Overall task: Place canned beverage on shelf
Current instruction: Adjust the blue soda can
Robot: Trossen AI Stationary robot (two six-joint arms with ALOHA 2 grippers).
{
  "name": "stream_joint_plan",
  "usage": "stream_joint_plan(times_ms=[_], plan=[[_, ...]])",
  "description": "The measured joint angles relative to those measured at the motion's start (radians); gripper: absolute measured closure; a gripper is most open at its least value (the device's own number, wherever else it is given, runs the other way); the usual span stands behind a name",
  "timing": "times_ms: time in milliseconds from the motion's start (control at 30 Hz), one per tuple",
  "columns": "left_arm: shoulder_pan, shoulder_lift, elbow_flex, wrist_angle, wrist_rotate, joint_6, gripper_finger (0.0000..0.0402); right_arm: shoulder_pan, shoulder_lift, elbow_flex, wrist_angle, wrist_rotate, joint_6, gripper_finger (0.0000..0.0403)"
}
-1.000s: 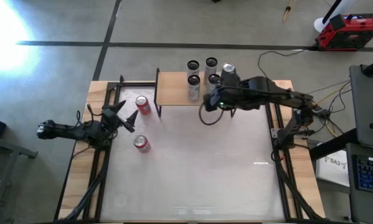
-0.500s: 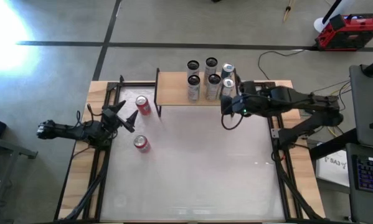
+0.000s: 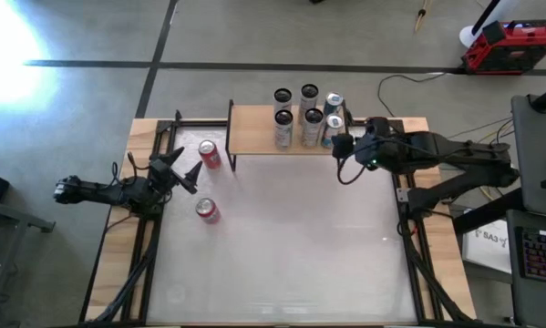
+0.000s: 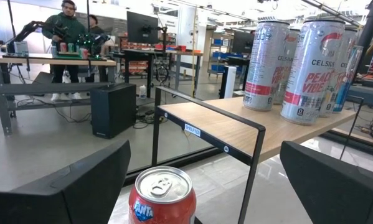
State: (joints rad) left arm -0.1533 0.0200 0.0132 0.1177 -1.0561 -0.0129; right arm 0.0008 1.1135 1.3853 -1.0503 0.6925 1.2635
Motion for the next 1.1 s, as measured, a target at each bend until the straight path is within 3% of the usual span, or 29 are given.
stream_joint_plan(times_ms=[200, 300, 500, 767, 933, 1100], plan=[[0.000, 0.000, 0.000, 0.000, 0.000, 0.000, 0.0003, -0.007, 0.051, 0.000, 0.009, 0.173, 0.027, 0.0003], [0.000, 0.000, 0.000, 0.000, 0.000, 0.000, 0.0003, -0.035, 0.081, 0.005, 0.003, 0.182, 0.097, 0.0003], [0.000, 0.000, 0.000, 0.000, 0.000, 0.000, 0.0003, -0.156, 0.167, 0.159, -0.143, -0.054, 0.175, 0.0003], [0.000, 0.000, 0.000, 0.000, 0.000, 0.000, 0.0003, -0.266, 0.343, 0.490, -0.521, -0.361, 0.130, 0.0003], [0.000, 0.000, 0.000, 0.000, 0.000, 0.000, 0.0003, -0.319, 0.400, 0.589, -0.523, -0.576, -0.031, 0.0003], [0.000, 0.000, 0.000, 0.000, 0.000, 0.000, 0.0003, -0.346, 0.416, 0.603, -0.518, -0.639, -0.184, 0.0003]])
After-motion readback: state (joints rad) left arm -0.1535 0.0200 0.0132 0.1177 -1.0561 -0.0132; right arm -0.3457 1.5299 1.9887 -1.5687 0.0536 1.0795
